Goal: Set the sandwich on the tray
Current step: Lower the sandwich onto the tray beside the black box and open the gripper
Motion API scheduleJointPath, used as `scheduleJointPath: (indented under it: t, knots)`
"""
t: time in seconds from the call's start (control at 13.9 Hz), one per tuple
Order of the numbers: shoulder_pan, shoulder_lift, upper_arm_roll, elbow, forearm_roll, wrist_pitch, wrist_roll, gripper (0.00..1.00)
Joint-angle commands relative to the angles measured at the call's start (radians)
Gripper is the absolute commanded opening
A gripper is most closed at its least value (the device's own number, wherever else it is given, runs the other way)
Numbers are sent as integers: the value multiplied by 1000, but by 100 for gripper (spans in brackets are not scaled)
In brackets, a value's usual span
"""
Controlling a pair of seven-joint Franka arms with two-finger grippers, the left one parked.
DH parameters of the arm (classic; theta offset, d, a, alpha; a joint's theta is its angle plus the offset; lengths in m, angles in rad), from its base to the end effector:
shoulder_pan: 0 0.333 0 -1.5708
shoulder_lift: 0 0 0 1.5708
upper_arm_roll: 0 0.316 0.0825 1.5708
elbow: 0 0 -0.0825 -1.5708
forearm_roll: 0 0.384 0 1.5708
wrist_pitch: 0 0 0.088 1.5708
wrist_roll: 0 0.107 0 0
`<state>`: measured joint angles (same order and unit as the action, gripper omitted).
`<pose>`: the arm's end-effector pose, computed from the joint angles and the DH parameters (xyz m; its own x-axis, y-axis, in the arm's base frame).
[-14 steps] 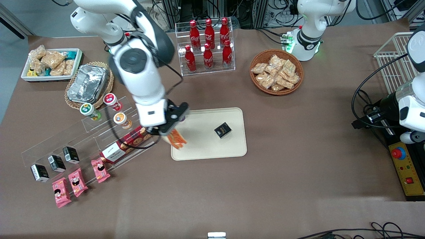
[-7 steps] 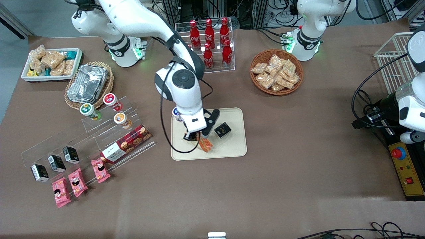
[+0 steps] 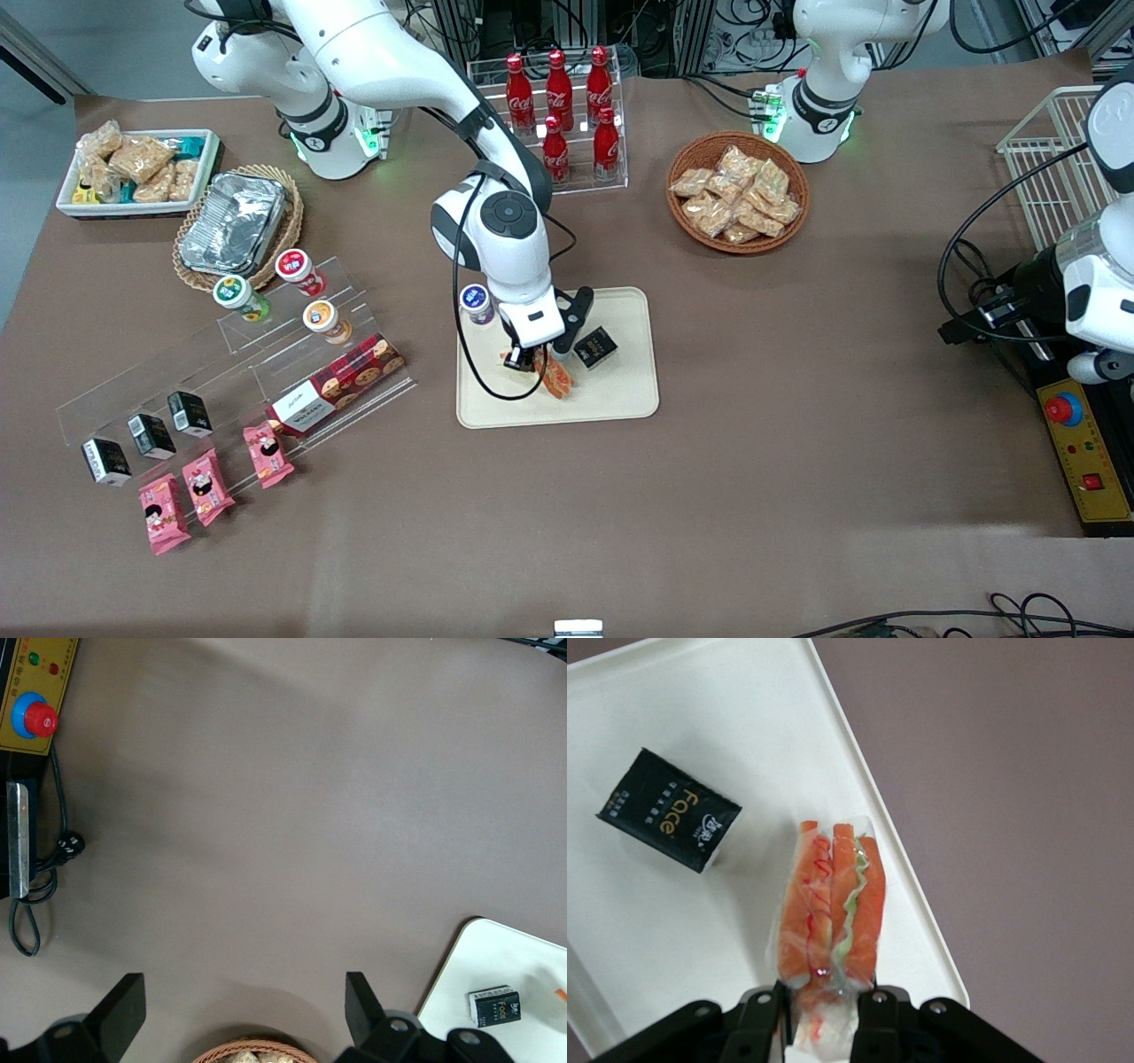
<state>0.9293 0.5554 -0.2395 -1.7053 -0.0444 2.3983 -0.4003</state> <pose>0.5186 0.4519 0.2925 0.3871 0.9193 0.0706 0.8968 -0.3932 0.2028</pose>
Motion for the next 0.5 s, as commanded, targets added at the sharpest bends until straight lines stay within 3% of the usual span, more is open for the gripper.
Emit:
scheduleJointPath:
  t: [0.0, 0.29, 0.43]
  knots:
    - [3, -5, -14, -10, -20, 24, 3, 99]
    - [11, -11, -15, -7, -26, -30, -23, 99]
    - [16, -25, -17, 9, -63, -88, -38, 99]
